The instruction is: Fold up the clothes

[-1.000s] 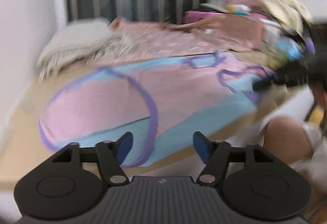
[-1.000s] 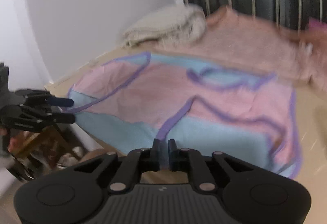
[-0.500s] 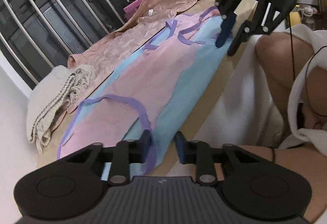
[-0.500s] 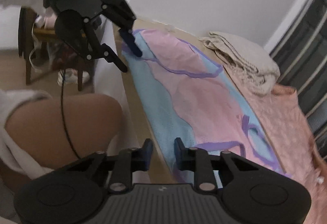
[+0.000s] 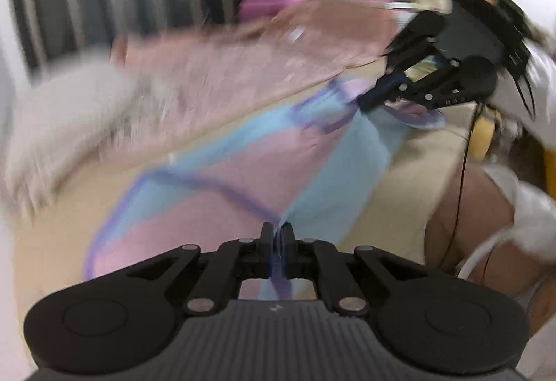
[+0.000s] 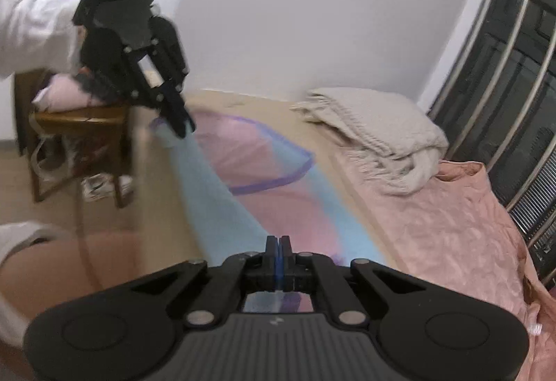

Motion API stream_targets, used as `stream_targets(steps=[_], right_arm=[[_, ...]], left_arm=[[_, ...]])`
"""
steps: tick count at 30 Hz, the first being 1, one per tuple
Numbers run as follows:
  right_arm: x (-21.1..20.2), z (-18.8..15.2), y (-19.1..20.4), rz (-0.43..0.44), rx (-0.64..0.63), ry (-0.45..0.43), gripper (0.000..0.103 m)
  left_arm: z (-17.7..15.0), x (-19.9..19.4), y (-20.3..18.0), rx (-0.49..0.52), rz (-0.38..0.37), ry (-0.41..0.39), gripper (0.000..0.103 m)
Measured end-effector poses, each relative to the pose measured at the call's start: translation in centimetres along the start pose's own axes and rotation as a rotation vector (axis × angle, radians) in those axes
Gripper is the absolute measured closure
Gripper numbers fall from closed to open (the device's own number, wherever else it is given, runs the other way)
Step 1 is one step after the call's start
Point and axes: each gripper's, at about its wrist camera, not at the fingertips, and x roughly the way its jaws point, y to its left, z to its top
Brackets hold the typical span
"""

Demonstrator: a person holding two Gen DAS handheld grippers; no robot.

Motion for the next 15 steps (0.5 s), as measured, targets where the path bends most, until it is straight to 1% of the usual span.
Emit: stream_targets(steps=[1, 2, 3, 4, 5, 6, 7, 8, 10, 11, 12, 15], right_arm=[[1.4, 0.3, -1.0, -0.045, 0.01, 0.014, 0.099], [1.5, 0.2, -1.7, -0.072, 0.025, 0.029, 0.095], [1.2, 0.0, -2.3, -0.092, 0.04, 0.045, 0.095], [0.8, -0.3, -2.9, -0.113, 0.055, 0.061, 0.093], [-0.7, -0.9, -3.2, -0.12, 0.079, 0.049, 0.086], [-3.1, -2.0, -3.3, -0.12, 0.114, 0.026, 0.078], [-5.2, -3.1, -3.4, -0.117, 0.155, 0.011, 0.059], [-6.6, -4.5, -3.2, -0.095, 0.208, 0.011, 0.049], [-9.2, -7.5, -2.8, -0.042, 0.321, 0.018, 0.049], [-9.7, -8.7, -2.3, -0.025, 0.358, 0.031, 0.049], [-9.6, -9.6, -1.5, -0.021, 0.366, 0.044, 0.049], [-8.4, -11.2, 0.6, -0.032, 0.345, 0.078, 0.051]], left_arm=[[0.0, 0.9, 1.3, -0.056, -0.009, 0.024, 0.096], [-0.5, 1.1, 2.3, -0.099, -0.018, 0.025, 0.094], [-1.2, 0.8, 3.0, -0.134, -0.034, 0.019, 0.089], [-2.1, 0.1, 3.6, -0.173, -0.043, 0.001, 0.085], [-3.2, -0.9, 4.1, -0.218, -0.043, -0.031, 0.073], [-4.3, -2.0, 4.5, -0.264, -0.042, -0.064, 0.061], [-5.1, -2.7, 4.8, -0.297, -0.04, -0.087, 0.057], [-5.7, -3.0, 4.8, -0.314, -0.035, -0.095, 0.054], [-6.7, -3.4, 4.9, -0.349, -0.027, -0.113, 0.054], [-7.3, -3.7, 4.9, -0.366, -0.022, -0.122, 0.054], [-7.6, -3.7, 4.9, -0.372, -0.021, -0.125, 0.054], [-7.3, -2.6, 3.9, -0.306, -0.003, -0.105, 0.055]])
